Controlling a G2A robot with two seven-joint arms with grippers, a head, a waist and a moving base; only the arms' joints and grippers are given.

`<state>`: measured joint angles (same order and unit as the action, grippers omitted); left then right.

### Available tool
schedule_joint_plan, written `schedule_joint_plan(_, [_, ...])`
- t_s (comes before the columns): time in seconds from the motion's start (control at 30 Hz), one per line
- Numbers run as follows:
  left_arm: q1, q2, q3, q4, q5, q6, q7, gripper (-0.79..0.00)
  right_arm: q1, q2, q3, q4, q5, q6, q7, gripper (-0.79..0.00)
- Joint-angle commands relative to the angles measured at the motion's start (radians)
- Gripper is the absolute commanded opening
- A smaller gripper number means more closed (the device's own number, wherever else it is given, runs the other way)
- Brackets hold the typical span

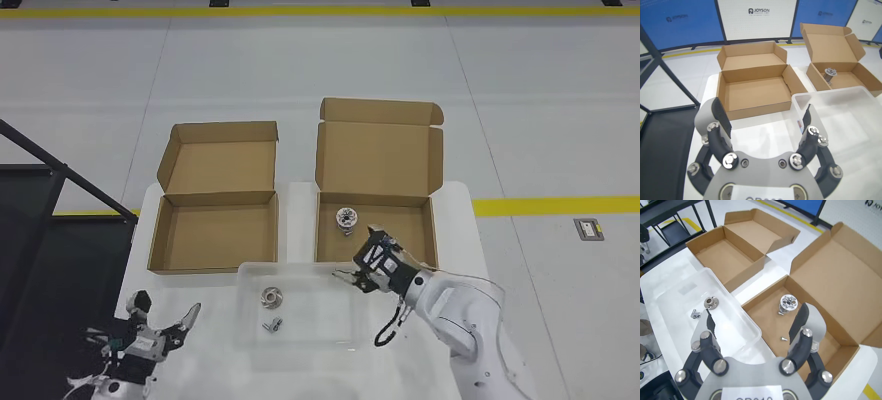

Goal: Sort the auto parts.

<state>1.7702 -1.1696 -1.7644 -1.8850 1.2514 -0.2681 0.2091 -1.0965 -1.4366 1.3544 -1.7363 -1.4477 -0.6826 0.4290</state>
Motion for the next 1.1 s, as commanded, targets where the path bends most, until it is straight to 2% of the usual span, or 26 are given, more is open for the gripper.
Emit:
schedule_joint_plan(0.0, [-0.006, 0.006, -0.006, -0.031, 0.043, -0.064, -0.045, 0.000, -0.021, 0.007, 0.002, -0.031, -0.022, -0.051, -0.073, 0.000])
schedule_joint_plan(0.17, [-0.051, 0.022, -0.010, -0.093, 0.136, -0.216, -0.145, 0.000, -0.080, 0.028, 0.016, -0.100, -0.074, -0.171, -0.255, 0.000])
schedule_joint_plan(0.27, [-0.093, 0.030, 0.005, -0.107, 0.137, -0.311, -0.212, 0.000, -0.114, 0.039, 0.021, -0.139, -0.114, -0.222, -0.342, 0.000])
schedule_joint_plan(0.37, [-0.143, 0.040, 0.021, -0.110, 0.116, -0.430, -0.302, 0.000, -0.148, 0.052, 0.037, -0.177, -0.157, -0.256, -0.412, 0.000])
schedule_joint_plan(0.4, [-0.154, 0.042, 0.025, -0.110, 0.115, -0.453, -0.323, 0.000, -0.168, 0.055, 0.045, -0.196, -0.185, -0.234, -0.410, 0.000])
schedule_joint_plan(1.07, [-0.159, 0.044, 0.039, -0.109, 0.142, -0.468, -0.342, 0.000, -0.185, 0.056, 0.044, -0.214, -0.201, -0.219, -0.403, 0.000])
